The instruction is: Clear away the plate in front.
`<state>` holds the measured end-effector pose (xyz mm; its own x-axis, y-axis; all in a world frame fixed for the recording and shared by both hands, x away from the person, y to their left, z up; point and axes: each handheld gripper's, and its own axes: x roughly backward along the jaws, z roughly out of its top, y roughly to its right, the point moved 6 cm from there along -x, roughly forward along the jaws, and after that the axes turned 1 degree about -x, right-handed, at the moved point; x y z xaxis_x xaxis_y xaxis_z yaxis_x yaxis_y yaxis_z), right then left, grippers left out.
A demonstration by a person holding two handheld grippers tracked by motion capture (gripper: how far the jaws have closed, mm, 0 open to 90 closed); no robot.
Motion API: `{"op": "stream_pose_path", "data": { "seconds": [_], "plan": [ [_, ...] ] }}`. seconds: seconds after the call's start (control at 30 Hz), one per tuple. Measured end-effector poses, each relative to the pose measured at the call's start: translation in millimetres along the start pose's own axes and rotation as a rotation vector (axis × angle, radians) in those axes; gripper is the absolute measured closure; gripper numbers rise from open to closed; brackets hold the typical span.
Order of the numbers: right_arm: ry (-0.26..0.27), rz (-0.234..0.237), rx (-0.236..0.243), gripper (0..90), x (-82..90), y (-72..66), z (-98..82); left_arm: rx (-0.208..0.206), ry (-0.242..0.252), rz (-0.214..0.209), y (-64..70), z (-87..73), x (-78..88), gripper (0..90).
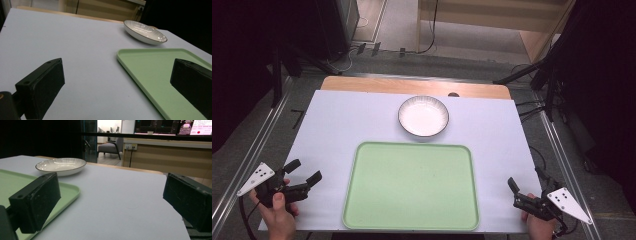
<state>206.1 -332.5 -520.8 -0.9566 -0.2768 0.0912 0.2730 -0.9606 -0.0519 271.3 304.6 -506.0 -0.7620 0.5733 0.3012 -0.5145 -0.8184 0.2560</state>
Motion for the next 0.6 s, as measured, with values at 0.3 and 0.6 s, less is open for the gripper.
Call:
{"op": "stream_pose_path", "data": {
  "seconds": [0.3,0.6],
  "plan": [
    [0.001,0.000,-0.002,1.7,0.4,-0.3,-0.1,-0.017,0.003,0.006,2.7,2.0,0.8,0.0],
    [-0.002,-0.004,-0.001,1.7,0.1,-0.3,-0.2,-0.008,0.008,-0.017,11.9,10.0,-5.0,0.0]
  ]
}}
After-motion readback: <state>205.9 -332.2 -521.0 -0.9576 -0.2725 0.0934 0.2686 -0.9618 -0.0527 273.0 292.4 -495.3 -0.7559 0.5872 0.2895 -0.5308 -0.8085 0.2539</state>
